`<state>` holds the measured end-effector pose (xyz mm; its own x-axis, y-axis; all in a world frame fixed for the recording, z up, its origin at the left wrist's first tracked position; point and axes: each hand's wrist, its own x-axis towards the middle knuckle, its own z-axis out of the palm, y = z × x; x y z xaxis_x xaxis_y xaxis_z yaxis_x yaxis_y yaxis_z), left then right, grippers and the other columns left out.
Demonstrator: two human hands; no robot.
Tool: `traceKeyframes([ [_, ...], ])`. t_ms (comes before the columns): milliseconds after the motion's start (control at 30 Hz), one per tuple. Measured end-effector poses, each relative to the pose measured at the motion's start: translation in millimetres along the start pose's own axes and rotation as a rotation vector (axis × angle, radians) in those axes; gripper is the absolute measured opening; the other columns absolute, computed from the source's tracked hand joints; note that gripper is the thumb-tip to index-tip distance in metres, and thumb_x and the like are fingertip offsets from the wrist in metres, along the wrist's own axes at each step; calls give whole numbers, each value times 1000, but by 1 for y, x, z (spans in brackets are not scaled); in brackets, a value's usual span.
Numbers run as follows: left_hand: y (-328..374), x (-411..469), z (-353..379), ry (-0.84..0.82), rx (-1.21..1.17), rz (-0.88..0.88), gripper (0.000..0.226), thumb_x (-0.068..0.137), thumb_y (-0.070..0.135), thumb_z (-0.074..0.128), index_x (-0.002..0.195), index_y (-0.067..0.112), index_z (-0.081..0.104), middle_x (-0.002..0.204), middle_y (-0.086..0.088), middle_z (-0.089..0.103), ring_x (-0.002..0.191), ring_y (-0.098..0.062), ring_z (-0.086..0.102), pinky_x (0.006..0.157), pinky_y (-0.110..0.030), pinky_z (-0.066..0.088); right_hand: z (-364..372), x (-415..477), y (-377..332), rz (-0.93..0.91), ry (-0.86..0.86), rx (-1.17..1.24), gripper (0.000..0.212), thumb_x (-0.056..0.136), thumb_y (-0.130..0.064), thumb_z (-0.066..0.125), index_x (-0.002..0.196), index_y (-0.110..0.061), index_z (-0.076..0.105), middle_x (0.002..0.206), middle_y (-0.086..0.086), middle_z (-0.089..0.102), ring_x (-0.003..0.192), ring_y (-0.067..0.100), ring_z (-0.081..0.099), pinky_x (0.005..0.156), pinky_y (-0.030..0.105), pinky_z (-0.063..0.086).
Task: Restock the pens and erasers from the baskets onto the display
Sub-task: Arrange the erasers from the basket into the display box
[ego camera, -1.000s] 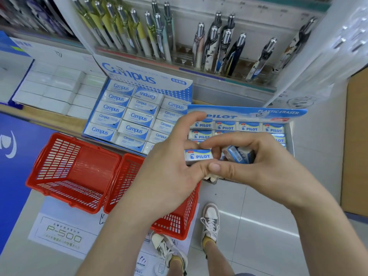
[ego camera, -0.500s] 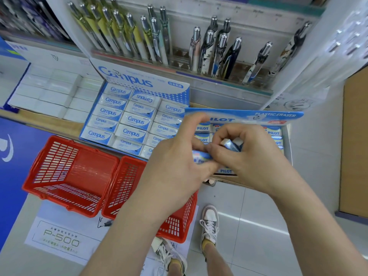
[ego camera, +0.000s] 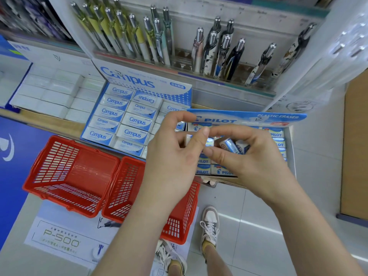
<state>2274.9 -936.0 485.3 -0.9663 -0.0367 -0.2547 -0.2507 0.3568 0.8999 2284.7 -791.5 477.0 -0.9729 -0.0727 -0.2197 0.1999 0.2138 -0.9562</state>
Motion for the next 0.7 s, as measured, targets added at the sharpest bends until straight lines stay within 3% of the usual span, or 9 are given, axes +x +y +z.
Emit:
traceKeyframes([
  [133,-4,4,-10,78,145,26,19,82,32,70,97,34,58,76,15,69,50,-2,56,51,-16,44,0,4,8,14,77,-221,18,80,-23,75,95,-32,70,80,-14,70,78,3,67,68,22,55],
  [267,-12,5,-17,102,492,119,28,77,33,73,103,39,66,95,13,64,73,-8,55,75,-30,49,5,8,14,-91,112,-570,23,84,-28,72,106,-24,71,96,-3,69,89,18,65,76,37,53],
  [367,-13,6,-12,65,569,183,33,77,31,74,109,34,69,102,10,63,91,-12,59,81,-34,50,12,10,19,-179,166,-632,24,81,-24,75,104,-20,73,95,0,62,84,23,62,72,34,51],
  [500,-18,8,-12,99,580,249,30,76,33,73,106,30,71,98,8,65,88,-15,63,76,-38,53,22,10,21,-224,258,-647,22,77,-22,77,97,-15,70,89,2,68,78,23,64,68,28,46],
  [700,-27,9,-9,158,644,374,22,78,33,67,97,25,75,91,6,70,78,-18,67,63,-37,54,24,10,22,-247,304,-668,13,78,-22,76,86,-16,68,83,0,68,72,21,63,62,28,47],
])
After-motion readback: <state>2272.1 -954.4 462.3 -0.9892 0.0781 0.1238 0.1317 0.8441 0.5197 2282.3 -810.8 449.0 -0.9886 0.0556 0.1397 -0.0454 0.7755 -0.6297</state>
